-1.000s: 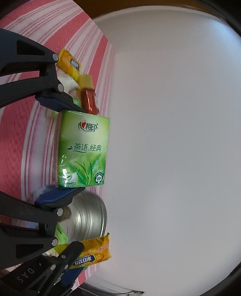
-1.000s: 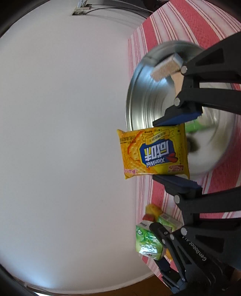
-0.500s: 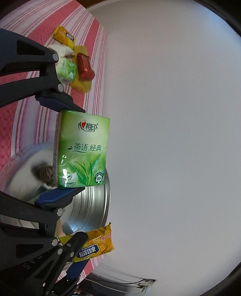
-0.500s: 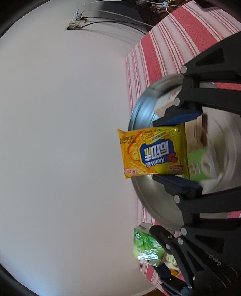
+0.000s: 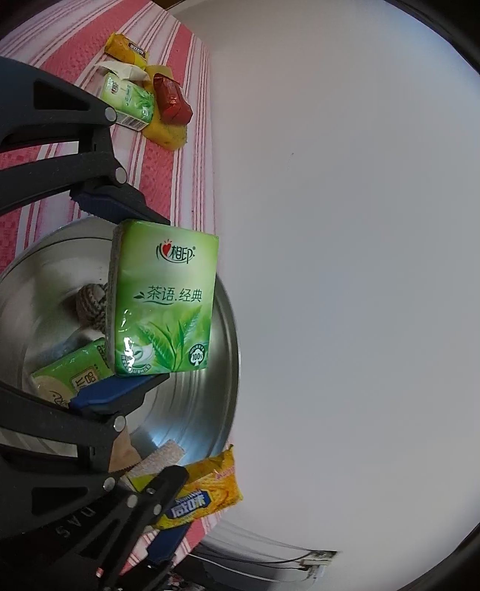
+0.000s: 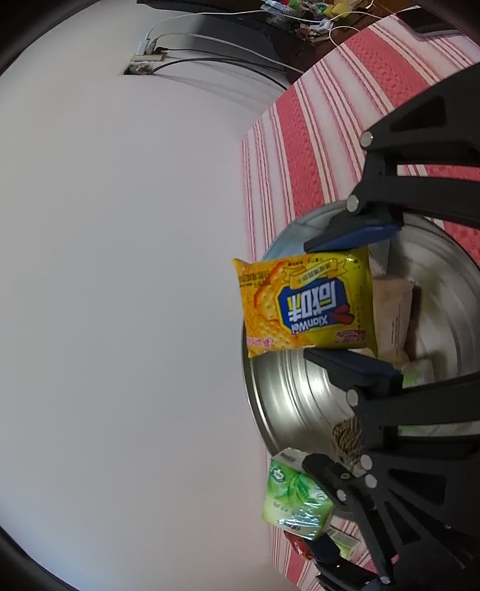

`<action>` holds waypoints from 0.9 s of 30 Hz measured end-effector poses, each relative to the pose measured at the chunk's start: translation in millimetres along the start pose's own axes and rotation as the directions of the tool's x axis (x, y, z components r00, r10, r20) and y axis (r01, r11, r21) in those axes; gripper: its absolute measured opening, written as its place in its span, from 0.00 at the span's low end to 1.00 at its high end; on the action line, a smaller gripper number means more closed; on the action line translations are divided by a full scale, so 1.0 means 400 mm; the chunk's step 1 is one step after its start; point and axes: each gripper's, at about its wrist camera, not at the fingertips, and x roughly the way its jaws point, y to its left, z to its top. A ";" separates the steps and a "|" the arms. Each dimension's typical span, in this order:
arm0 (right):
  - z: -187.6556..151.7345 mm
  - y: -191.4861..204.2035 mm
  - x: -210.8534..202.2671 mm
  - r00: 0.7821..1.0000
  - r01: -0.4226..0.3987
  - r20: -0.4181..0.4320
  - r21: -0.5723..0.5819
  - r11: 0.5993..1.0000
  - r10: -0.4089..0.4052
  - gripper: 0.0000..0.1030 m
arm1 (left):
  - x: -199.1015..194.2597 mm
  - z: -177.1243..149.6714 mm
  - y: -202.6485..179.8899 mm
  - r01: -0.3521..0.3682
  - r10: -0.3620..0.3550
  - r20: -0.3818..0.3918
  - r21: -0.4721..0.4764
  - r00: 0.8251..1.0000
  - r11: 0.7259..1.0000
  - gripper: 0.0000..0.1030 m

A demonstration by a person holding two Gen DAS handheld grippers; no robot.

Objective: Organize objects
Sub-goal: 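Carry the held tissue pack and yellow snack bag over the metal tin, then open both grippers to drop the tissue pack and snack bag into the tin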

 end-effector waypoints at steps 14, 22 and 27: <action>-0.016 -0.039 0.076 0.999 0.015 -0.046 -0.006 1.000 -0.015 0.49 | 0.027 -0.018 -0.023 -0.009 0.009 -0.038 0.024 0.999 1.000 0.71; -0.022 -0.045 0.093 0.997 0.019 -0.069 -0.001 1.000 -0.019 0.49 | 0.025 -0.013 -0.041 -0.006 0.007 -0.047 0.028 0.999 1.000 0.72; -0.023 -0.059 0.098 0.998 0.036 -0.047 -0.004 0.999 -0.036 0.55 | 0.011 0.000 -0.023 -0.047 0.047 -0.002 0.026 0.999 0.999 0.84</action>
